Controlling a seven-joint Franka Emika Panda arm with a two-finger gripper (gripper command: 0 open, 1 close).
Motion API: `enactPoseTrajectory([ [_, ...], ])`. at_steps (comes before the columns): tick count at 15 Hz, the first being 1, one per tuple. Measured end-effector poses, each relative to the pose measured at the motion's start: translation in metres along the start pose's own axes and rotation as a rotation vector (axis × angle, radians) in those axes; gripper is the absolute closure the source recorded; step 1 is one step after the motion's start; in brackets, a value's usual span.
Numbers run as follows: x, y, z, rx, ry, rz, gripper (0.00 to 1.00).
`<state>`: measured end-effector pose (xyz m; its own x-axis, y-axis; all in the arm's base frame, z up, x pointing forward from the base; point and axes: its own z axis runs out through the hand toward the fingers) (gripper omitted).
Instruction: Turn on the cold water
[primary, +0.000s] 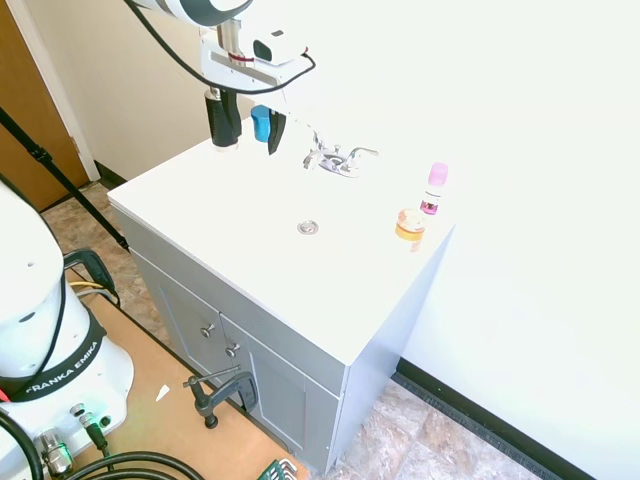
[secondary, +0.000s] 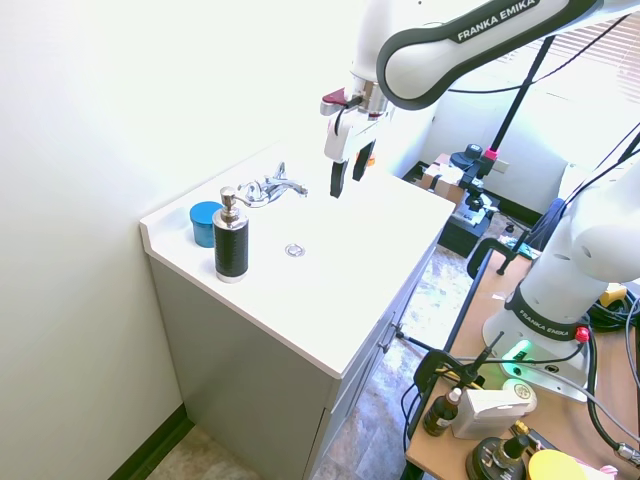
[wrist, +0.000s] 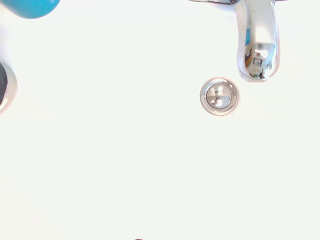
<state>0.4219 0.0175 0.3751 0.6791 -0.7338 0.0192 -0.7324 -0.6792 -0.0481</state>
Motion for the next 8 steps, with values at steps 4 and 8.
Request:
enactPoseTrajectory([
  [4, 0.023, 0.000, -0.003, 0.029, 0.080, 0.084, 0.00],
  [8, 0.090, -0.017, 0.008, 0.056, 0.204, 0.211, 0.00],
])
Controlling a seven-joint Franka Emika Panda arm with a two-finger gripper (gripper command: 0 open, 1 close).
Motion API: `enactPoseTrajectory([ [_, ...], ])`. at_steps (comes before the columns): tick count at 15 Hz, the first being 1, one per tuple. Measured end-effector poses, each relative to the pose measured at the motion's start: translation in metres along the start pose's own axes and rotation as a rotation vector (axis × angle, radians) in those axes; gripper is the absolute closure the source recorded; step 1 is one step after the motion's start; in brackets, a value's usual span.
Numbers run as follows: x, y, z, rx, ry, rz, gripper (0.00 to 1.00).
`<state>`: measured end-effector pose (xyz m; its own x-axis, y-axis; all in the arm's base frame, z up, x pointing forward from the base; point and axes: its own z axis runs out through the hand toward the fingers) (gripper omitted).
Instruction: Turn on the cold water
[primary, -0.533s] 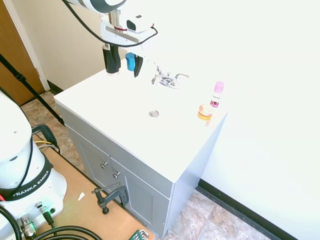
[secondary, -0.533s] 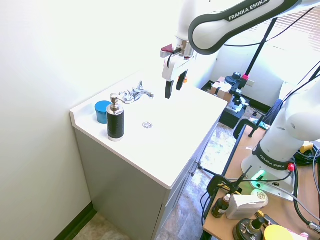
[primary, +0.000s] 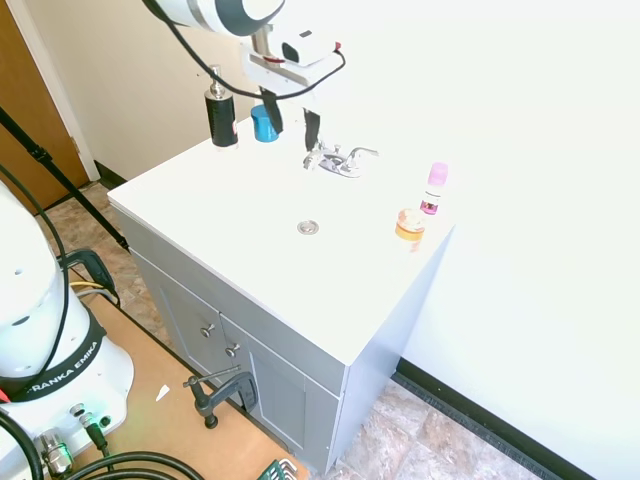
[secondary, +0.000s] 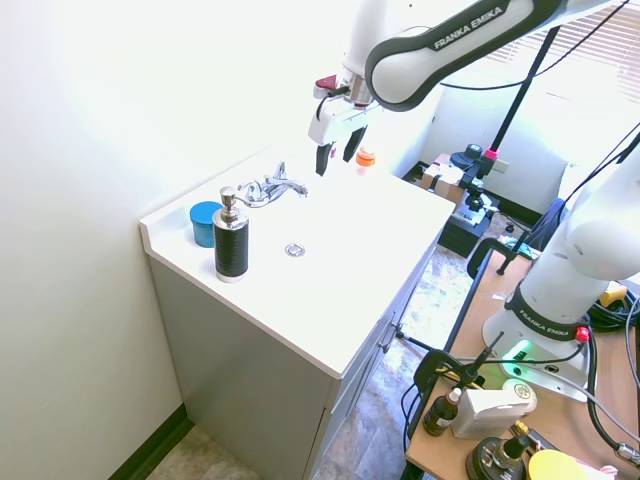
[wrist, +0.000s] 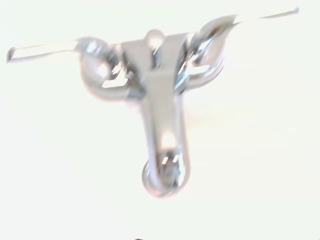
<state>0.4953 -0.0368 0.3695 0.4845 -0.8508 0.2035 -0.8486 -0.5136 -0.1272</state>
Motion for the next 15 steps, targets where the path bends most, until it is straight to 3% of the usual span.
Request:
enactPoseTrajectory([
  [3, 0.042, -0.024, 0.019, 0.000, 0.086, 0.054, 0.00],
  [6, 0.071, -0.045, 0.031, -0.003, 0.133, 0.082, 0.00],
  [15, 0.103, -0.074, 0.083, -0.052, 0.161, 0.094, 0.00],
])
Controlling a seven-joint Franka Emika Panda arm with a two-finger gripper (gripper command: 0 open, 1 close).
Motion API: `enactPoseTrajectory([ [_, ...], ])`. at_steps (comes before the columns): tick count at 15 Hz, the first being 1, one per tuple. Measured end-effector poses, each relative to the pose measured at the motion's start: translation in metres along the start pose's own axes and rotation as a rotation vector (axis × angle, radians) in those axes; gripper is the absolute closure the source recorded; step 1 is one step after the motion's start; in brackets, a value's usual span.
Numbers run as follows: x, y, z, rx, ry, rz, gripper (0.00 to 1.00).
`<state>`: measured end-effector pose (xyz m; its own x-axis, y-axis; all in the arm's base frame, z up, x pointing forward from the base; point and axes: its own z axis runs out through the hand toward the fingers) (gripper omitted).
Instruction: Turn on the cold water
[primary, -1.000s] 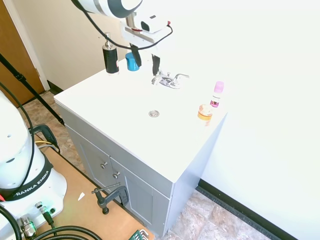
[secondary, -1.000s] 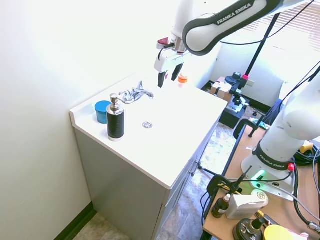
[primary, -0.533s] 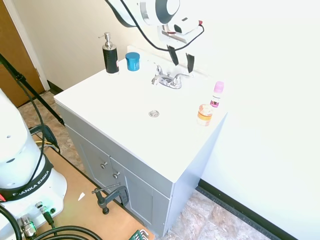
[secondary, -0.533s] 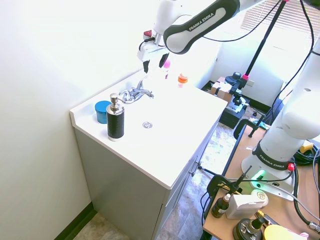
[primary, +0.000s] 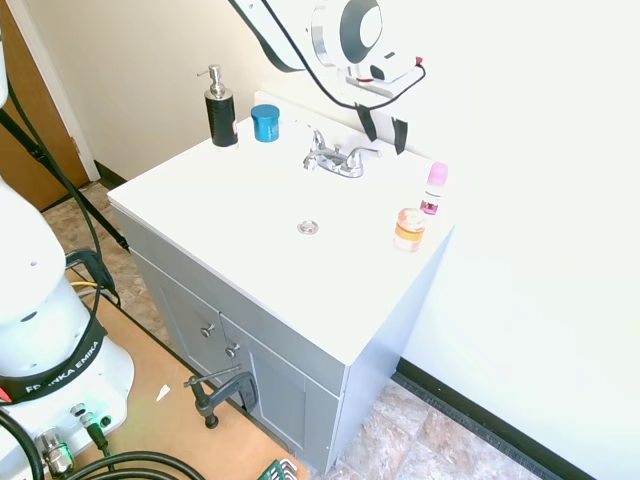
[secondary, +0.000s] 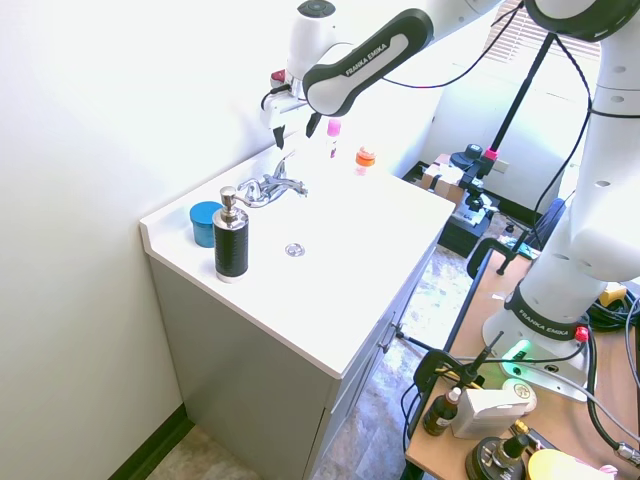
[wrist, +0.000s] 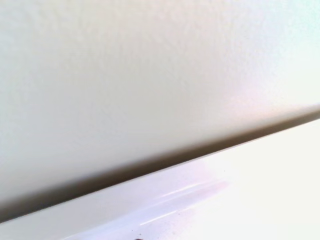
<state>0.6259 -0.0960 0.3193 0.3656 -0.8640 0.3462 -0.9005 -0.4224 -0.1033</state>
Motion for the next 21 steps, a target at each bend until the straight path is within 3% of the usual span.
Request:
enactPoseTrajectory([
  [11, -0.009, 0.014, 0.013, -0.062, -0.030, -0.007, 0.00],
  [21, -0.030, 0.045, -0.014, -0.081, -0.092, 0.000, 0.00],
])
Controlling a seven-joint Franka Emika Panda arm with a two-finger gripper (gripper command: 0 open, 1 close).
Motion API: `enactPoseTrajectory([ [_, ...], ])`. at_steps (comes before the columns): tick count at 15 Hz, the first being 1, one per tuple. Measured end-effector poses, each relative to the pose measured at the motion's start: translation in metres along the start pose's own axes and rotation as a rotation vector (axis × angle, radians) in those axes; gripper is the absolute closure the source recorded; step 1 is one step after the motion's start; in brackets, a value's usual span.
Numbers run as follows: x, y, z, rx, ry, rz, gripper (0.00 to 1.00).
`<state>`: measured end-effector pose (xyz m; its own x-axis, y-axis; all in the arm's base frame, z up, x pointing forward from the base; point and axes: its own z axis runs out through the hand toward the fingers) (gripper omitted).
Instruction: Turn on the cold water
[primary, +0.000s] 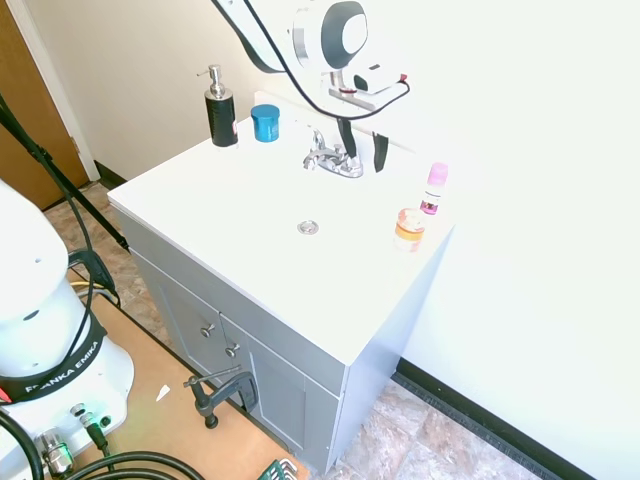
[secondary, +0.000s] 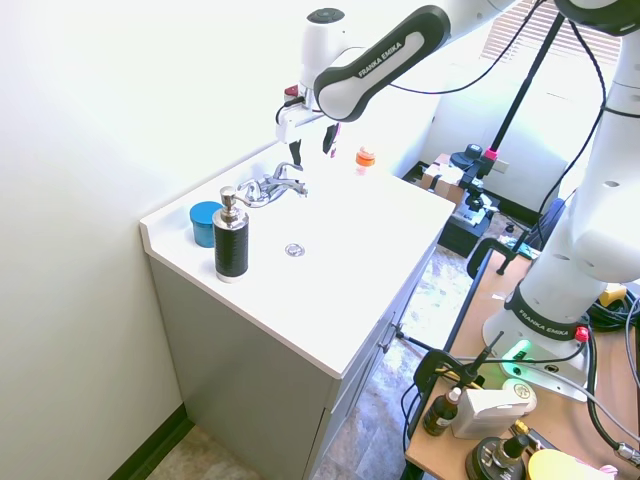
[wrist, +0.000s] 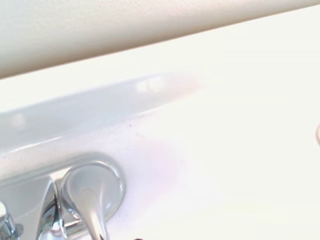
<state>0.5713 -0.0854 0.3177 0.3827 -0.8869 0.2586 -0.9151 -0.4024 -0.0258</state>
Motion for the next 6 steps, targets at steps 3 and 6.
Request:
enactPoseTrajectory([
  [3, -0.016, 0.019, -0.030, 0.034, -0.029, -0.002, 0.00],
  [6, -0.048, 0.035, -0.067, 0.075, -0.110, -0.041, 0.00],
])
